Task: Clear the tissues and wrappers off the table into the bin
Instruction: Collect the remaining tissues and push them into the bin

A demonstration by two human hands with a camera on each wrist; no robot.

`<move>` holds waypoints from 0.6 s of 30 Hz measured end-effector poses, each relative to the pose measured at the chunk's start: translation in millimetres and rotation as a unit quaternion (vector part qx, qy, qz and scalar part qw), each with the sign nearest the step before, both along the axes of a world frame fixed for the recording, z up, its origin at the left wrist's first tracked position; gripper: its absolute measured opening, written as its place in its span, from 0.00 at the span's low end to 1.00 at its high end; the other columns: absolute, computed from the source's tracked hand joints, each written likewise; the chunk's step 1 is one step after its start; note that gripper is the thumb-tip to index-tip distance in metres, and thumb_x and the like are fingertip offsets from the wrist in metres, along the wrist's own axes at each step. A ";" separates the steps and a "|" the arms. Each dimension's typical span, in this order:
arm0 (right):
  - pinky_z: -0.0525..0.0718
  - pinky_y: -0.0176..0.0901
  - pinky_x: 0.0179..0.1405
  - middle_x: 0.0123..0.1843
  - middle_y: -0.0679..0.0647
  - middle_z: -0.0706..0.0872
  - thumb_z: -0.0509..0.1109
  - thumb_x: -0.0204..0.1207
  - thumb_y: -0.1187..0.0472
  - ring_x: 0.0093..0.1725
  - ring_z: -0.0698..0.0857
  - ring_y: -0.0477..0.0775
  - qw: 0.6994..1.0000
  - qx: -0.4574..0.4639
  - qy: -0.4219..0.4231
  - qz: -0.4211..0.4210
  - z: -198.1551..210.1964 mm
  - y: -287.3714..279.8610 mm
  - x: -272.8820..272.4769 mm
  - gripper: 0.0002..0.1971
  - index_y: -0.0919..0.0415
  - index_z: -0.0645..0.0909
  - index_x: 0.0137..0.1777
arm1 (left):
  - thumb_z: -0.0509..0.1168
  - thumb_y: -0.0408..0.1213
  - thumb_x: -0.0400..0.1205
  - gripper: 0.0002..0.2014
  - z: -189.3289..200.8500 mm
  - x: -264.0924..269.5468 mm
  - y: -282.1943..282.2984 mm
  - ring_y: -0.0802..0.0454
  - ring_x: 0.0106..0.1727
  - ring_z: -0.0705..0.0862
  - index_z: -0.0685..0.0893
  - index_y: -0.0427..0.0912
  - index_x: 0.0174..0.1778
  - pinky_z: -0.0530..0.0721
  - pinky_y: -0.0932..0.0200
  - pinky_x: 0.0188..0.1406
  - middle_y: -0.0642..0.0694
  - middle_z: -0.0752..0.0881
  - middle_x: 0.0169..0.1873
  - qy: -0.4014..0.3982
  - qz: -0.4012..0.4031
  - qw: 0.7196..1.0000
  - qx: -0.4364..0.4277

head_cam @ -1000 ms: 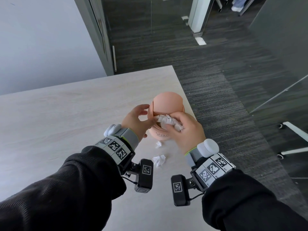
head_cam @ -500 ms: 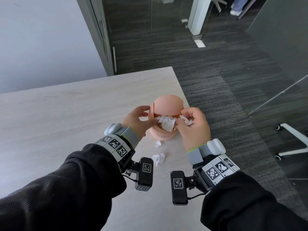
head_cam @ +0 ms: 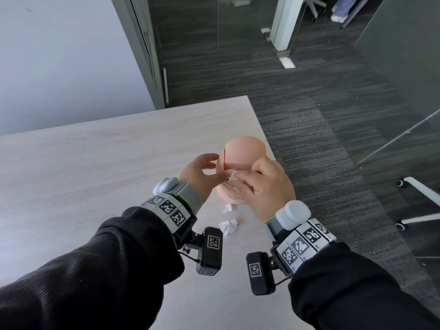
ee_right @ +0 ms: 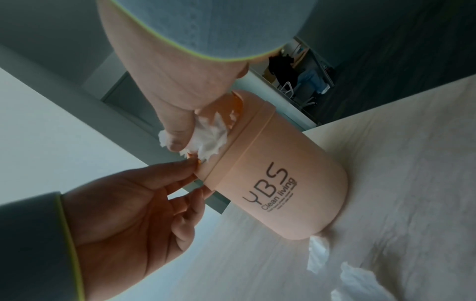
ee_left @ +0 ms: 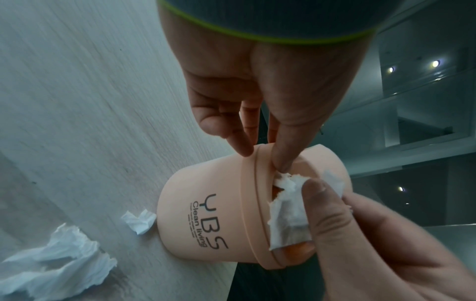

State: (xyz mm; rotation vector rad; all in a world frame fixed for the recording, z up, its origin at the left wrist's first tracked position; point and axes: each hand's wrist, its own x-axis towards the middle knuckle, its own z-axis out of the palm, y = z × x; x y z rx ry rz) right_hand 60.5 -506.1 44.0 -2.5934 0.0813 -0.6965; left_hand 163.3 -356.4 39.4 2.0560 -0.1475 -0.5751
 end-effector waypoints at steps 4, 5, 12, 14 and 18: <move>0.83 0.48 0.29 0.40 0.48 0.84 0.71 0.76 0.55 0.41 0.81 0.54 0.999 -0.015 0.040 -0.005 -7.3 -3.0 -5.7 0.06 0.50 0.88 0.50 | 0.77 0.54 0.71 0.26 -2.2 0.7 1.6 0.52 0.54 0.88 0.80 0.63 0.66 0.87 0.44 0.55 0.62 0.85 0.56 0.002 0.001 1.000 -0.001; 0.83 0.49 0.28 0.41 0.47 0.84 0.70 0.76 0.56 0.42 0.82 0.54 0.999 -0.009 0.052 -0.009 -6.1 -3.4 -6.9 0.06 0.49 0.86 0.50 | 0.77 0.55 0.71 0.26 -2.0 0.8 1.7 0.52 0.54 0.88 0.80 0.64 0.65 0.87 0.43 0.56 0.62 0.85 0.56 0.002 -0.001 1.000 -0.001; 0.85 0.43 0.32 0.58 0.40 0.87 0.66 0.77 0.56 0.44 0.88 0.46 0.996 0.039 0.064 0.042 -3.3 -5.2 -19.1 0.11 0.48 0.83 0.57 | 0.77 0.59 0.68 0.28 0.9 -0.2 1.9 0.52 0.54 0.88 0.80 0.64 0.65 0.89 0.45 0.51 0.62 0.85 0.56 0.003 -0.003 1.000 0.001; 0.87 0.45 0.38 0.64 0.37 0.85 0.66 0.77 0.50 0.49 0.88 0.46 0.991 0.029 0.119 0.057 -3.5 -4.3 -20.2 0.13 0.46 0.83 0.60 | 0.77 0.57 0.70 0.26 0.5 -0.5 2.0 0.52 0.54 0.88 0.80 0.64 0.64 0.88 0.45 0.52 0.62 0.85 0.56 0.002 -0.002 1.000 0.003; 0.86 0.51 0.44 0.65 0.41 0.82 0.59 0.76 0.42 0.53 0.86 0.56 0.956 -0.024 0.287 0.059 8.0 -1.6 -12.8 0.18 0.40 0.74 0.65 | 0.76 0.51 0.72 0.23 0.6 -1.5 1.1 0.52 0.54 0.88 0.79 0.65 0.63 0.88 0.44 0.54 0.62 0.86 0.57 -0.001 -0.004 1.000 0.013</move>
